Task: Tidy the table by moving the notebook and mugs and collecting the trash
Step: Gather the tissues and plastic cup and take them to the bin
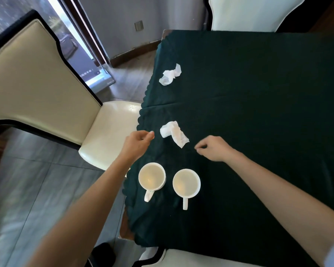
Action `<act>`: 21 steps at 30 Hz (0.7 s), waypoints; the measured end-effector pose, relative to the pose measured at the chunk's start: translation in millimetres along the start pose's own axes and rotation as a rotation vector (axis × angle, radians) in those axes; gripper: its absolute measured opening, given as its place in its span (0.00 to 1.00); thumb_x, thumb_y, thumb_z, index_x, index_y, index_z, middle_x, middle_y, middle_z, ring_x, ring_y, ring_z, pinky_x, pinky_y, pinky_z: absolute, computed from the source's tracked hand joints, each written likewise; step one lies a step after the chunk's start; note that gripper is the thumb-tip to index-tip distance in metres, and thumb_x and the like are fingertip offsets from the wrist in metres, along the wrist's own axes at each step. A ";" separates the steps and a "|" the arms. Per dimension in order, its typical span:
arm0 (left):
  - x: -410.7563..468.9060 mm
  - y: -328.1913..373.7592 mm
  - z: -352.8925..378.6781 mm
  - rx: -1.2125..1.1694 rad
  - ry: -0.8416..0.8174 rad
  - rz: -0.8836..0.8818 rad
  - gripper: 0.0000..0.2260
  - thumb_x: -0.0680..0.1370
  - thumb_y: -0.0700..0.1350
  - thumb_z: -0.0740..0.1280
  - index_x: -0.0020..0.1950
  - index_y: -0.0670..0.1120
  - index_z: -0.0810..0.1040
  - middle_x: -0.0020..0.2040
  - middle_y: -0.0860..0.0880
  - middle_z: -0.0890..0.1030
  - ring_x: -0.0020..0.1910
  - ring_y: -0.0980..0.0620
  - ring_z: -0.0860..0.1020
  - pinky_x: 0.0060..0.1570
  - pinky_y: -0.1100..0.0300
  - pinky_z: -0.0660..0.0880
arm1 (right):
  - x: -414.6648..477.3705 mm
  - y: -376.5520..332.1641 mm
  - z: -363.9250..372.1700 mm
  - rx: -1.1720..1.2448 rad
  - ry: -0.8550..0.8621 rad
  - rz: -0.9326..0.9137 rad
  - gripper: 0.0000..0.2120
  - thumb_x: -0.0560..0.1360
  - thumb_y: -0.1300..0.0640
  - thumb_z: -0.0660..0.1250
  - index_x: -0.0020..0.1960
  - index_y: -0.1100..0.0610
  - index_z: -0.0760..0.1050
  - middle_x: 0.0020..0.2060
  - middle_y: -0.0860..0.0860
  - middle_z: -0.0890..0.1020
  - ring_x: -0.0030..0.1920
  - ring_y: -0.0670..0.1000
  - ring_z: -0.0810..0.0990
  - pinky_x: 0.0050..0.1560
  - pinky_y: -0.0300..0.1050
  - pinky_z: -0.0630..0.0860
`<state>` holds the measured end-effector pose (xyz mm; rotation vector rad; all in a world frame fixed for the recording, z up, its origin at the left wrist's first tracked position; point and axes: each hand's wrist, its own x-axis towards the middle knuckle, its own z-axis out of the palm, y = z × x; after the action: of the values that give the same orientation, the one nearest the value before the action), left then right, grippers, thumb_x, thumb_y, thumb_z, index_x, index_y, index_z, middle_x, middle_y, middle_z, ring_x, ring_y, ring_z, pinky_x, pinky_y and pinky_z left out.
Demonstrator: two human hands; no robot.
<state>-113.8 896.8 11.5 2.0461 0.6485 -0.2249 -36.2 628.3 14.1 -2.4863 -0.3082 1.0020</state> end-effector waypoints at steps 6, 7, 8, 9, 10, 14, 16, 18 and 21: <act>15.7 29.3 37.4 0.047 0.012 0.034 0.14 0.83 0.54 0.65 0.55 0.46 0.86 0.42 0.56 0.83 0.42 0.54 0.78 0.47 0.57 0.73 | 43.6 -18.4 33.5 -0.034 -0.045 -0.121 0.15 0.79 0.52 0.67 0.63 0.51 0.84 0.63 0.59 0.75 0.67 0.61 0.74 0.64 0.48 0.72; 14.2 31.3 41.7 0.049 0.009 0.029 0.14 0.83 0.53 0.65 0.56 0.46 0.86 0.45 0.54 0.84 0.46 0.53 0.80 0.48 0.58 0.73 | 48.5 -18.9 39.3 -0.083 -0.053 -0.129 0.16 0.79 0.51 0.67 0.66 0.50 0.82 0.65 0.59 0.73 0.67 0.62 0.72 0.66 0.49 0.71; 13.2 32.8 45.6 0.059 0.007 0.024 0.14 0.83 0.53 0.65 0.57 0.46 0.86 0.48 0.52 0.85 0.49 0.53 0.81 0.50 0.59 0.73 | 54.3 -18.3 44.6 -0.140 -0.054 -0.140 0.17 0.79 0.51 0.66 0.67 0.50 0.80 0.66 0.58 0.71 0.67 0.63 0.71 0.67 0.51 0.71; 12.0 33.9 48.9 0.075 0.008 0.021 0.14 0.83 0.52 0.66 0.57 0.46 0.86 0.49 0.51 0.85 0.51 0.54 0.81 0.51 0.59 0.72 | 58.5 -17.9 48.4 -0.192 -0.043 -0.154 0.18 0.79 0.51 0.66 0.68 0.52 0.80 0.66 0.58 0.71 0.66 0.63 0.70 0.67 0.52 0.72; 10.7 34.8 51.2 0.087 0.011 0.014 0.13 0.83 0.51 0.66 0.58 0.46 0.86 0.49 0.51 0.85 0.51 0.54 0.81 0.51 0.60 0.72 | 61.5 -17.2 50.8 -0.221 -0.026 -0.175 0.18 0.79 0.52 0.66 0.67 0.55 0.79 0.65 0.57 0.72 0.65 0.62 0.71 0.65 0.53 0.73; 10.7 33.9 56.6 0.108 0.026 -0.026 0.12 0.82 0.50 0.66 0.58 0.47 0.86 0.51 0.47 0.88 0.51 0.50 0.83 0.49 0.60 0.72 | 70.2 -17.6 46.2 -0.179 0.028 -0.209 0.07 0.77 0.58 0.66 0.42 0.59 0.75 0.46 0.52 0.77 0.50 0.59 0.78 0.43 0.46 0.73; 11.9 32.4 57.3 0.146 0.034 -0.015 0.12 0.82 0.48 0.67 0.61 0.48 0.85 0.52 0.43 0.87 0.50 0.48 0.82 0.47 0.60 0.72 | 72.6 -19.2 38.2 -0.148 -0.018 -0.222 0.11 0.78 0.59 0.65 0.37 0.58 0.74 0.39 0.50 0.77 0.45 0.58 0.78 0.40 0.45 0.72; 13.5 31.8 57.7 0.181 0.016 0.014 0.14 0.82 0.43 0.66 0.66 0.47 0.83 0.60 0.42 0.84 0.55 0.49 0.80 0.54 0.61 0.71 | 70.7 -22.0 26.6 -0.068 -0.081 -0.249 0.09 0.77 0.55 0.67 0.45 0.56 0.85 0.45 0.51 0.84 0.49 0.56 0.81 0.49 0.49 0.80; 15.3 33.2 57.9 0.141 -0.081 0.022 0.25 0.78 0.31 0.62 0.73 0.48 0.77 0.77 0.47 0.72 0.77 0.48 0.68 0.73 0.57 0.65 | 61.5 -26.4 6.8 0.236 -0.172 -0.279 0.07 0.74 0.55 0.75 0.50 0.50 0.89 0.48 0.47 0.89 0.53 0.49 0.85 0.58 0.45 0.81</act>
<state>-77.8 840.0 -1.2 2.1656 0.5736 -0.3471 1.8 675.7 -14.8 -2.0826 -0.5413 1.0673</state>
